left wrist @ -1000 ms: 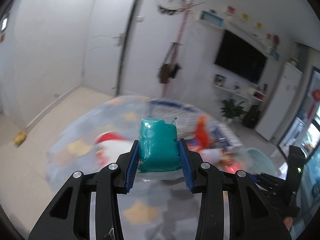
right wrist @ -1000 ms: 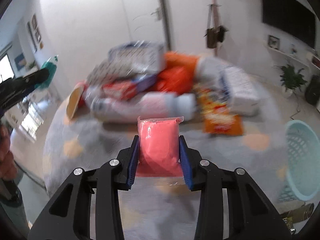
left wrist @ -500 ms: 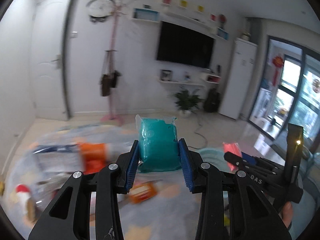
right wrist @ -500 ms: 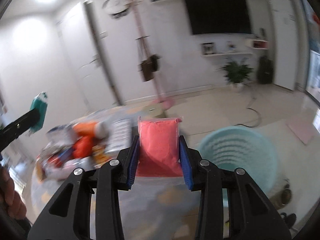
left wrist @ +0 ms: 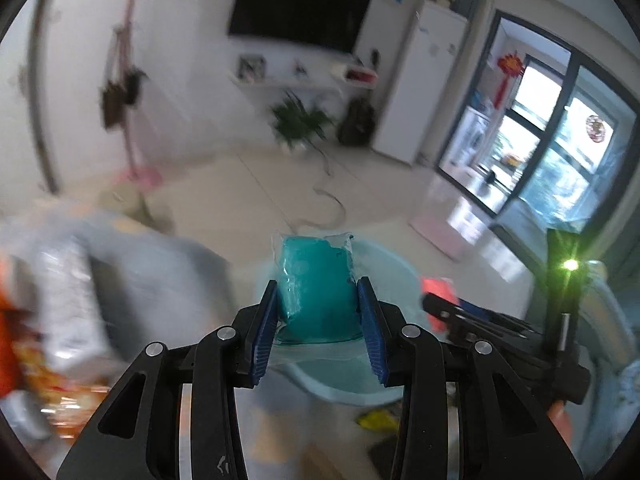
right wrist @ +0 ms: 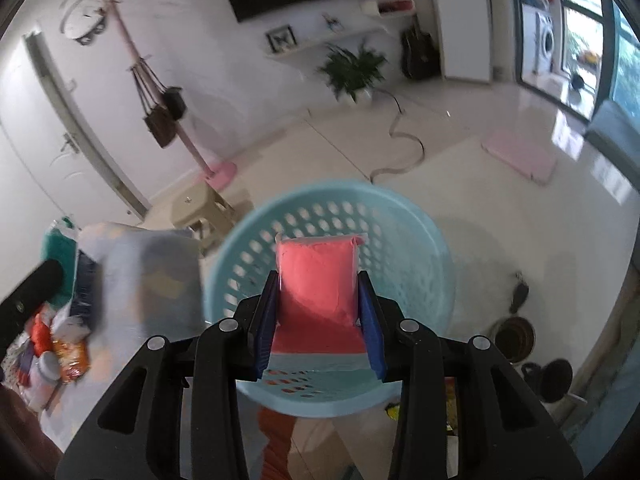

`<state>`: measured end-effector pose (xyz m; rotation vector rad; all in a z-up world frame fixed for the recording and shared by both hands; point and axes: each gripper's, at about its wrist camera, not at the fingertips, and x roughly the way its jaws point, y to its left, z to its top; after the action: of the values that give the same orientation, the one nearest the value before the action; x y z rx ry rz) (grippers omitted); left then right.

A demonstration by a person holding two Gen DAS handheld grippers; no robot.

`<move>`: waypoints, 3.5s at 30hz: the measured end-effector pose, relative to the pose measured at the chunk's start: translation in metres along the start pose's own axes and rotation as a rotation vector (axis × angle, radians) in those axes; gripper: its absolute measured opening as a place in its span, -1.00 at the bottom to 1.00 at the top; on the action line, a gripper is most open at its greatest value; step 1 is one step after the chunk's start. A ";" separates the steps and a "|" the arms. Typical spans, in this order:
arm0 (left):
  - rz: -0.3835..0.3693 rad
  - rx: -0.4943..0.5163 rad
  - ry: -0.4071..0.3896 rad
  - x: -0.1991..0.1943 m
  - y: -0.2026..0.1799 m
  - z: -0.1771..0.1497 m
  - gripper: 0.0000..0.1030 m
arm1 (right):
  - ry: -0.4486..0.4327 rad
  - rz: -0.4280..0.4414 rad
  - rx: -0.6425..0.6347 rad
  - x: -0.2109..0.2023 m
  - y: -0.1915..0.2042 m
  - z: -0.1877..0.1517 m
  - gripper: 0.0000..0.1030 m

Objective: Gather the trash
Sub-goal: 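Carry both bags over the blue basket and open both tools to drop them, then grasp the white paper cup with the left tool while the right tool grasps the milk carton, then carry the cup and carton over the basket and open both tools to drop them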

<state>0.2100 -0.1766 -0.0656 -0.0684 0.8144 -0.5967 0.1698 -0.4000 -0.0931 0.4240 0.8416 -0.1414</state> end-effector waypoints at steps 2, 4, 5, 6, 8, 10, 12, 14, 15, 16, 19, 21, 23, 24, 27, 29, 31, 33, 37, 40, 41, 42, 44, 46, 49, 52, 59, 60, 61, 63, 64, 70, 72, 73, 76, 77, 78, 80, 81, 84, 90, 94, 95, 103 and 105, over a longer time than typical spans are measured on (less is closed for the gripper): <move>-0.055 -0.025 0.058 0.023 0.003 -0.005 -0.27 | 0.034 -0.007 0.020 0.012 -0.009 -0.003 -0.32; -0.072 -0.043 0.097 0.040 0.006 -0.010 -0.26 | 0.068 -0.006 0.037 0.023 -0.014 -0.005 -0.30; -0.079 -0.050 0.107 0.044 0.007 -0.014 -0.26 | 0.084 -0.008 0.045 0.028 -0.017 -0.006 -0.30; -0.079 -0.057 0.119 0.050 0.007 -0.017 -0.25 | 0.094 -0.010 0.050 0.031 -0.020 -0.007 -0.30; -0.064 -0.057 0.130 0.056 0.011 -0.019 -0.05 | 0.112 -0.010 0.057 0.037 -0.023 -0.009 -0.24; -0.066 -0.059 0.124 0.055 0.009 -0.020 0.16 | 0.125 -0.005 0.067 0.039 -0.026 -0.008 -0.08; -0.061 -0.050 0.122 0.054 0.007 -0.019 0.17 | 0.124 -0.005 0.069 0.038 -0.026 -0.009 -0.03; -0.062 -0.043 0.118 0.051 0.004 -0.019 0.18 | 0.118 -0.006 0.067 0.036 -0.026 -0.009 -0.02; -0.061 -0.042 0.112 0.047 0.004 -0.017 0.20 | 0.115 -0.004 0.068 0.035 -0.026 -0.009 -0.02; -0.064 -0.041 0.105 0.043 0.003 -0.017 0.20 | 0.109 0.000 0.068 0.032 -0.026 -0.009 -0.02; -0.065 -0.030 0.076 0.028 0.000 -0.016 0.20 | 0.088 0.008 0.050 0.022 -0.021 -0.008 -0.02; -0.065 -0.025 0.050 0.014 -0.001 -0.015 0.20 | 0.066 0.012 0.027 0.012 -0.012 -0.007 -0.02; -0.060 -0.024 0.022 -0.002 -0.001 -0.017 0.20 | 0.047 0.024 0.010 0.002 -0.003 -0.006 -0.02; -0.059 -0.026 0.011 -0.008 -0.001 -0.017 0.20 | 0.033 0.035 -0.003 -0.005 0.003 -0.006 -0.02; -0.050 -0.040 -0.040 -0.036 0.004 -0.018 0.20 | -0.008 0.060 -0.048 -0.024 0.026 -0.008 -0.02; -0.043 -0.045 -0.070 -0.054 0.007 -0.020 0.20 | -0.031 0.079 -0.084 -0.036 0.042 -0.009 -0.02; -0.028 -0.052 -0.106 -0.077 0.011 -0.022 0.20 | -0.053 0.109 -0.122 -0.048 0.061 -0.011 -0.02; -0.014 -0.069 -0.148 -0.100 0.018 -0.027 0.23 | -0.069 0.135 -0.163 -0.057 0.080 -0.014 -0.02; 0.059 -0.104 -0.228 -0.148 0.033 -0.038 0.29 | -0.097 0.200 -0.260 -0.074 0.125 -0.025 -0.02; 0.149 -0.140 -0.281 -0.186 0.050 -0.050 0.30 | -0.101 0.233 -0.320 -0.078 0.154 -0.034 -0.01; 0.182 -0.155 -0.306 -0.201 0.058 -0.057 0.30 | -0.099 0.245 -0.335 -0.078 0.163 -0.037 -0.01; 0.203 -0.163 -0.321 -0.212 0.062 -0.061 0.36 | -0.097 0.254 -0.349 -0.077 0.171 -0.040 -0.01; 0.253 -0.173 -0.354 -0.236 0.074 -0.074 0.44 | -0.092 0.268 -0.380 -0.075 0.188 -0.045 0.00; 0.308 -0.209 -0.378 -0.258 0.089 -0.087 0.46 | -0.088 0.278 -0.403 -0.071 0.202 -0.050 0.00; 0.402 -0.271 -0.401 -0.286 0.114 -0.105 0.51 | -0.083 0.290 -0.432 -0.065 0.220 -0.055 0.00; 0.581 -0.302 -0.393 -0.305 0.140 -0.128 0.55 | -0.084 0.301 -0.462 -0.057 0.242 -0.059 0.00; 0.718 -0.420 -0.304 -0.318 0.202 -0.168 0.55 | -0.110 0.328 -0.509 -0.029 0.278 -0.072 0.06; 0.723 -0.423 -0.281 -0.315 0.210 -0.169 0.55 | -0.101 0.329 -0.515 -0.025 0.282 -0.073 0.06; 0.728 -0.419 -0.267 -0.313 0.214 -0.170 0.55 | -0.097 0.325 -0.520 -0.023 0.285 -0.072 0.07; 0.744 -0.415 -0.225 -0.303 0.221 -0.172 0.55 | -0.095 0.315 -0.537 -0.020 0.291 -0.073 0.07; 0.766 -0.415 -0.194 -0.297 0.226 -0.173 0.55 | -0.095 0.313 -0.543 -0.019 0.293 -0.073 0.09; 0.842 -0.426 -0.124 -0.280 0.251 -0.180 0.52 | -0.078 0.297 -0.572 -0.009 0.308 -0.072 0.21; 0.853 -0.428 -0.119 -0.279 0.257 -0.179 0.50 | -0.064 0.300 -0.574 -0.005 0.311 -0.069 0.24; 0.849 -0.431 -0.117 -0.279 0.260 -0.179 0.49 | -0.058 0.304 -0.574 -0.003 0.313 -0.067 0.25; 0.849 -0.435 -0.118 -0.279 0.263 -0.178 0.43 | -0.040 0.309 -0.576 0.003 0.317 -0.063 0.28; 0.843 -0.438 -0.118 -0.279 0.264 -0.178 0.38 | -0.032 0.313 -0.575 0.005 0.319 -0.062 0.30; 0.831 -0.442 -0.120 -0.280 0.263 -0.181 0.26 | -0.018 0.320 -0.573 0.008 0.320 -0.060 0.31; 0.813 -0.454 -0.127 -0.283 0.266 -0.183 0.09 | 0.005 0.330 -0.567 0.014 0.322 -0.058 0.33; 0.809 -0.468 -0.133 -0.283 0.266 -0.185 -0.01 | 0.020 0.328 -0.567 0.019 0.323 -0.056 0.33; 0.768 -0.499 -0.164 -0.289 0.270 -0.189 -0.40 | 0.047 0.308 -0.575 0.029 0.327 -0.054 0.35; 0.733 -0.539 -0.214 -0.295 0.273 -0.194 -0.42 | 0.110 0.282 -0.559 0.053 0.333 -0.045 0.36; 0.733 -0.533 -0.255 -0.300 0.268 -0.194 -0.43 | 0.153 0.243 -0.558 0.068 0.337 -0.044 0.35; 0.731 -0.530 -0.267 -0.302 0.266 -0.194 -0.43 | 0.161 0.238 -0.557 0.070 0.337 -0.043 0.34; 0.689 -0.495 -0.419 -0.328 0.236 -0.181 -0.43 | 0.164 0.231 -0.559 0.069 0.336 -0.043 0.02; 0.677 -0.468 -0.441 -0.332 0.225 -0.172 -0.43 | 0.155 0.266 -0.540 0.062 0.333 -0.039 0.01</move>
<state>0.0190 0.2141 -0.0275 -0.3252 0.4834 0.2549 0.2793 -0.0785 -0.0603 0.0346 0.9278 0.3641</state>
